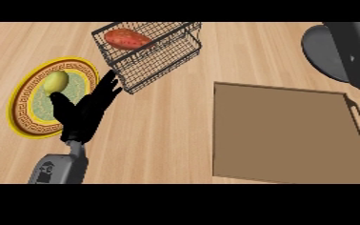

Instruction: Pick the sweet potato from the tray and place it in the tiered basket

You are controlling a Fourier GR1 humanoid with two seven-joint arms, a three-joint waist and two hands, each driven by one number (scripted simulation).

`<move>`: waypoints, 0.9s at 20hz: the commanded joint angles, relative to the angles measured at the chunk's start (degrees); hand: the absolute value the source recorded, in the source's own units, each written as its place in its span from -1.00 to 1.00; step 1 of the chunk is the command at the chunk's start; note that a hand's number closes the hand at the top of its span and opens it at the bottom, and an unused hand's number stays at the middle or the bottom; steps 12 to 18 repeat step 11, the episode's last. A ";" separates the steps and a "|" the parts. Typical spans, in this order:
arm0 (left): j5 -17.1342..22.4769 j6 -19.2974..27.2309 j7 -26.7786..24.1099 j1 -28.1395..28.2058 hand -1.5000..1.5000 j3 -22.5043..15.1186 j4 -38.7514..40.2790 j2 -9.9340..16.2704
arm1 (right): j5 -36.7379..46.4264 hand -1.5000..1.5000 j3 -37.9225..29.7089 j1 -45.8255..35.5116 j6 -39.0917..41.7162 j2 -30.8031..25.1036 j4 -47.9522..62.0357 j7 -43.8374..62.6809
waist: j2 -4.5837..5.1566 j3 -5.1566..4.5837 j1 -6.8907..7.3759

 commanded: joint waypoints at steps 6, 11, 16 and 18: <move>-1.44 0.72 -0.63 -0.77 0.00 -0.39 0.95 -1.05 | -3.50 -1.00 -2.98 9.08 20.63 -17.23 -2.62 -2.70 | 0.27 -0.13 0.19; -0.67 -1.09 -1.35 1.05 0.00 -1.12 0.31 -1.63 | -5.11 -1.00 -5.93 12.75 24.09 -22.42 -2.14 -7.46 | 0.51 -0.13 1.13; -0.67 -1.09 -1.35 1.05 0.00 -1.12 0.31 -1.63 | -5.11 -1.00 -5.93 12.75 24.09 -22.42 -2.14 -7.46 | 0.51 -0.13 1.13; -0.67 -1.09 -1.35 1.05 0.00 -1.12 0.31 -1.63 | -5.11 -1.00 -5.93 12.75 24.09 -22.42 -2.14 -7.46 | 0.51 -0.13 1.13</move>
